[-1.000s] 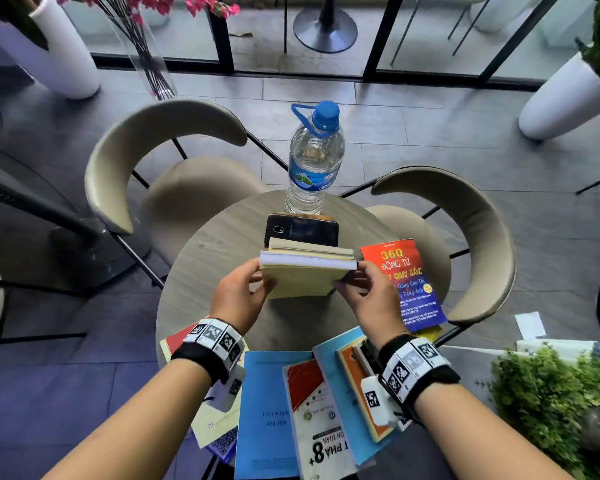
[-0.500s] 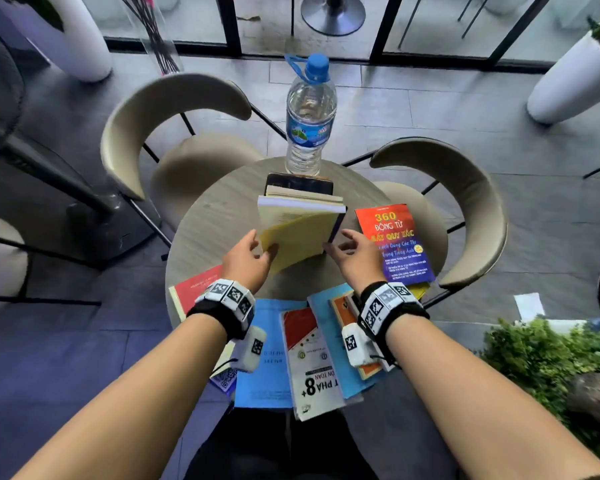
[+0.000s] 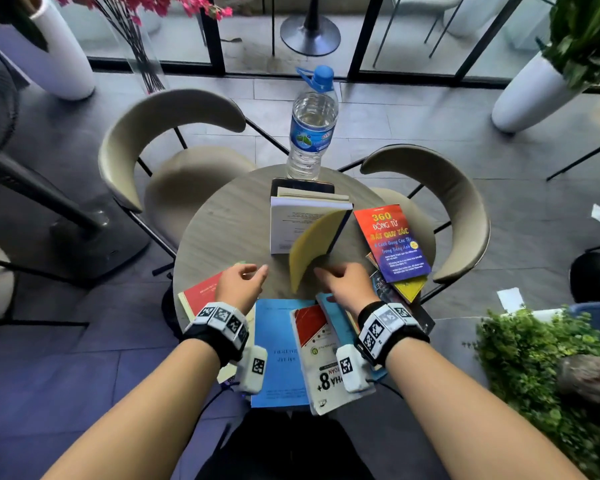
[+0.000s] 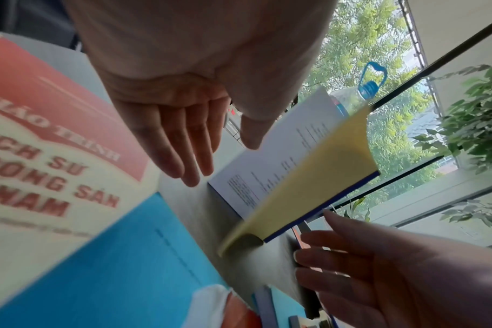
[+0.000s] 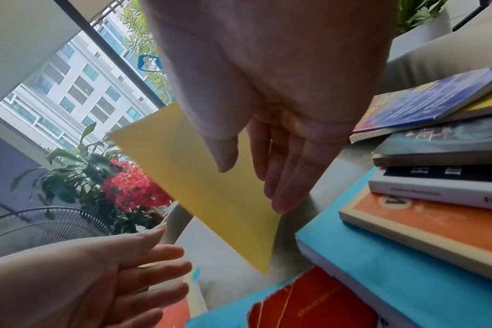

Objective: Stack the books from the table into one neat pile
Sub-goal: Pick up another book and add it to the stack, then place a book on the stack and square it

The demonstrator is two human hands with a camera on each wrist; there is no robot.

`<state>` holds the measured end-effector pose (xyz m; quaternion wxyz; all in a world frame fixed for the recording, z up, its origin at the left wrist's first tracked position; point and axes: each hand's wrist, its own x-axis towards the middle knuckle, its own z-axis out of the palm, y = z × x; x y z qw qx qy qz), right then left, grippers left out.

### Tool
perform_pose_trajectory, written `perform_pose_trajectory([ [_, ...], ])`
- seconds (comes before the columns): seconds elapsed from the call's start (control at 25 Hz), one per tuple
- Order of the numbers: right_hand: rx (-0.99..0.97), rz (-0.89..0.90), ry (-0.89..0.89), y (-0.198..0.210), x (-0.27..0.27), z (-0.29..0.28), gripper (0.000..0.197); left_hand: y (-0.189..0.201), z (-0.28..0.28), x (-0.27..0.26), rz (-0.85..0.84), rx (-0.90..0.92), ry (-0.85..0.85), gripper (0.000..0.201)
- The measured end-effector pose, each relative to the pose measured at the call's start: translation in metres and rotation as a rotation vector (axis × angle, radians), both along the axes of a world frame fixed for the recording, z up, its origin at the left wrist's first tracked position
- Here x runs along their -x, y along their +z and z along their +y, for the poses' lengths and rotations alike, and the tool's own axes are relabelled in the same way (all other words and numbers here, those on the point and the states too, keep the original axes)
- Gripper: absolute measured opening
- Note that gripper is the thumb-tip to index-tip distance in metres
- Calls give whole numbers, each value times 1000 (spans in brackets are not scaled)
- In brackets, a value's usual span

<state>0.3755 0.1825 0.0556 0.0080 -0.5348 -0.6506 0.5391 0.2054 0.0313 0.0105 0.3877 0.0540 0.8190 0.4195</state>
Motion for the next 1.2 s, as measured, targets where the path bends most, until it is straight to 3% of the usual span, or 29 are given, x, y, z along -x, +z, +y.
perform_pose_trajectory([
  [0.16, -2, -44, 174, -8, 5, -18, 32, 1, -54, 14, 73, 79, 125, 41],
  [0.28, -10, -115, 251, -9, 15, -31, 41, 1, -92, 18, 149, 192, 282, 49],
  [0.52, -45, -217, 497, -5, 45, -62, 47, -5, -114, 6, 29, 322, 330, 56],
  [0.72, -28, -234, 574, -20, 70, -84, 64, -25, -112, 9, -44, 297, 394, 42],
  [0.8, -12, -243, 600, -22, 80, -90, 58, -29, -112, 13, -80, 278, 419, 29],
  [0.92, -34, -222, 640, -31, 90, -98, 29, -31, -109, 16, -106, 255, 464, 19],
  [1.08, -68, -212, 659, -34, 96, -103, 31, -32, -108, 20, -126, 201, 545, 20],
  [1.2, -59, -215, 635, -34, 96, -102, 28, -41, -111, 23, -121, 165, 550, 33],
])
